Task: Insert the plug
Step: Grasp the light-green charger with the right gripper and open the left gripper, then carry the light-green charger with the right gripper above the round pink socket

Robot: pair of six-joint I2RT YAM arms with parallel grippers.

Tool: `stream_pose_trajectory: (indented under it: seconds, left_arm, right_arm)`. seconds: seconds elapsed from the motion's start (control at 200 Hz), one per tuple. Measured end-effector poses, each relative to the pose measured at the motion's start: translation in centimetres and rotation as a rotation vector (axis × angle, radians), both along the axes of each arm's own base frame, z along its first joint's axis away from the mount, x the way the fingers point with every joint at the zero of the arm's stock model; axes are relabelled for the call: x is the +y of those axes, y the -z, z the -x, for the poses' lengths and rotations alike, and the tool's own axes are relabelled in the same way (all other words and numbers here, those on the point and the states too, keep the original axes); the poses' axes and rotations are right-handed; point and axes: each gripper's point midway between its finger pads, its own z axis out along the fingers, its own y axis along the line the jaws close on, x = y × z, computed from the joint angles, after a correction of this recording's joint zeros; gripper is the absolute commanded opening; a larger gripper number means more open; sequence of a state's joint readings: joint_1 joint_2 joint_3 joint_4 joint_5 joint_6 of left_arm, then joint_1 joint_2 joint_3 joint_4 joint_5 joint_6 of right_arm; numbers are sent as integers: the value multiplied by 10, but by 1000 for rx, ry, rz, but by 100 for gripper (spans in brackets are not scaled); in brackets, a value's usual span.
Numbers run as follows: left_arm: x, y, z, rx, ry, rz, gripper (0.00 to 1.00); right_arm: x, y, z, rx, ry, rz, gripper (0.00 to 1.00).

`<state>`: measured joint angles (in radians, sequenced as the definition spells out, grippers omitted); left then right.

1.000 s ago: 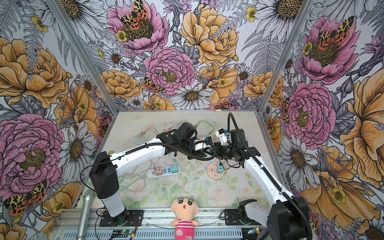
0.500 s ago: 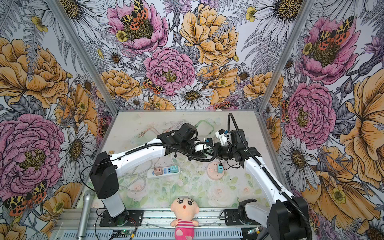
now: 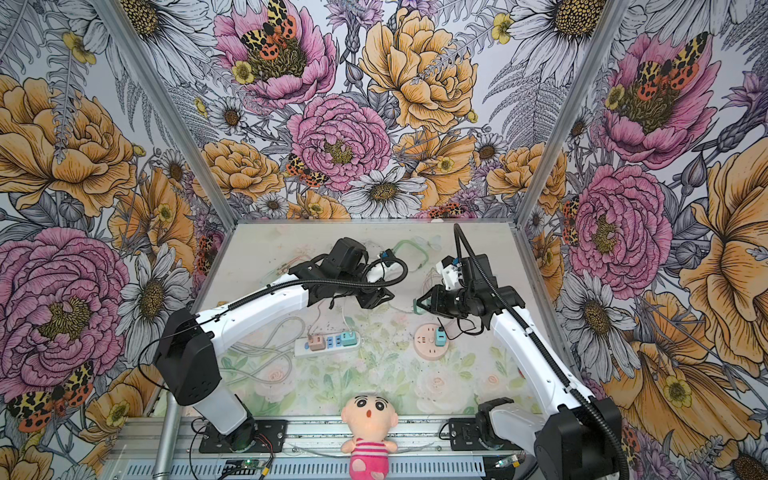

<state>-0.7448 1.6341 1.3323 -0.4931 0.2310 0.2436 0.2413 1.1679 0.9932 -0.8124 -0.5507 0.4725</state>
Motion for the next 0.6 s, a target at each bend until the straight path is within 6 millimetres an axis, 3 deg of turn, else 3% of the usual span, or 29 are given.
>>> stream_pose_trajectory:
  seconds: [0.365, 0.6]
  left_arm:
    - [38, -23, -29, -112, -312, 46, 59]
    - [57, -23, -40, -76, -427, 80, 59]
  right_arm:
    - [-14, 6, 11, 25, 0, 229, 0]
    - [3, 18, 28, 56, -44, 305, 0]
